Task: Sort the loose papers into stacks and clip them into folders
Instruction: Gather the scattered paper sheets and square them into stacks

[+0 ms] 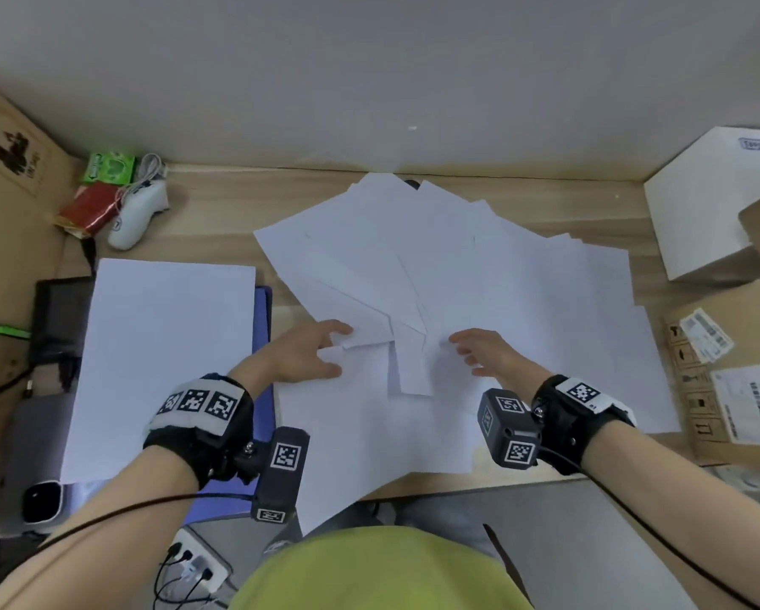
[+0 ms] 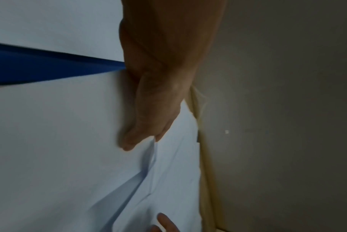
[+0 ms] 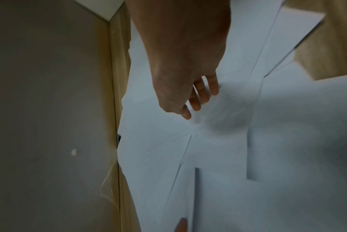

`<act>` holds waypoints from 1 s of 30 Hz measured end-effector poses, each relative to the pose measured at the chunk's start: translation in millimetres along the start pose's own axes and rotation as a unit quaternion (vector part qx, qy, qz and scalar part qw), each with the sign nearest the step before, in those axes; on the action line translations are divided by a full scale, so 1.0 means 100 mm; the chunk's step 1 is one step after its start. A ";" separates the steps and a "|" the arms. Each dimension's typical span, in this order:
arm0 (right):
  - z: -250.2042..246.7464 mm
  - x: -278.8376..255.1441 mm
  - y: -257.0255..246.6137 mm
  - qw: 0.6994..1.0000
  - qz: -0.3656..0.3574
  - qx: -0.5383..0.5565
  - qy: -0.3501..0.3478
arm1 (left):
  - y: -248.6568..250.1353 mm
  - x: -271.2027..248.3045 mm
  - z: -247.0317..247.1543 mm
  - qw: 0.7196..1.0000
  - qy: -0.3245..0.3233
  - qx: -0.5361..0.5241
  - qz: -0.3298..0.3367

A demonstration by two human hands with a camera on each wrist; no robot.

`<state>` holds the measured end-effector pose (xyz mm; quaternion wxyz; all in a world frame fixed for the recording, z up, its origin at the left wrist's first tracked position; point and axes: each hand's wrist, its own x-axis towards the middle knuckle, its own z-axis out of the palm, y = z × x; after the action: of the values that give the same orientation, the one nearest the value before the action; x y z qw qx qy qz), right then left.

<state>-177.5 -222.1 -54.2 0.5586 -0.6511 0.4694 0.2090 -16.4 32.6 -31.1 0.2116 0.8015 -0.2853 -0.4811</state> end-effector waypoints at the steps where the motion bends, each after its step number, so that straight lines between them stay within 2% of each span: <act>1: 0.03 0.03 -0.06 1.000 -0.012 -0.003 -0.002 | 0.09 -0.06 -0.07 1.000 -0.009 0.004 0.009; 6: 0.17 0.07 -0.22 0.998 -0.036 -0.036 -0.021 | 0.49 -0.46 -0.51 0.995 -0.056 0.064 0.046; 11: 0.24 0.07 -0.15 0.996 -0.038 -0.076 -0.039 | 0.69 -0.98 -1.10 0.991 -0.056 0.083 0.084; 14: 0.09 -0.04 0.00 0.999 -0.020 -0.034 -0.036 | 0.68 -1.17 -1.38 0.991 0.005 -0.034 0.132; 16: 0.04 -0.08 0.05 0.999 0.002 -0.041 -0.016 | 0.61 -1.14 -1.42 0.968 0.090 -0.187 0.140; 18: 0.07 -0.05 -0.01 0.997 -0.022 -0.058 -0.035 | 0.50 -0.98 -1.35 0.922 0.167 -0.327 0.120; 20: 0.12 -0.01 -0.05 0.996 -0.031 -0.047 -0.064 | 0.36 -0.71 -1.20 0.890 0.232 -0.384 0.076; 21: 0.12 0.00 -0.04 0.997 -0.028 -0.030 -0.073 | 0.29 -0.57 -1.09 0.884 0.256 -0.389 0.052; 23: 0.03 -0.07 0.00 0.996 -0.015 0.002 -0.090 | 0.15 -0.29 -0.84 0.882 0.278 -0.380 0.001; 25: -0.09 -0.09 0.08 0.996 -0.007 0.022 -0.082 | 0.01 -0.04 -0.58 0.885 0.274 -0.373 -0.048; 30: -0.40 -0.15 0.28 0.997 0.010 0.065 -0.032 | -0.22 0.42 -0.05 0.908 0.192 -0.352 -0.120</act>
<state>-218.0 -251.5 -45.3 0.6127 -0.6015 0.4702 0.2042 9.8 21.6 -69.9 0.4711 0.7804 0.0473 -0.4085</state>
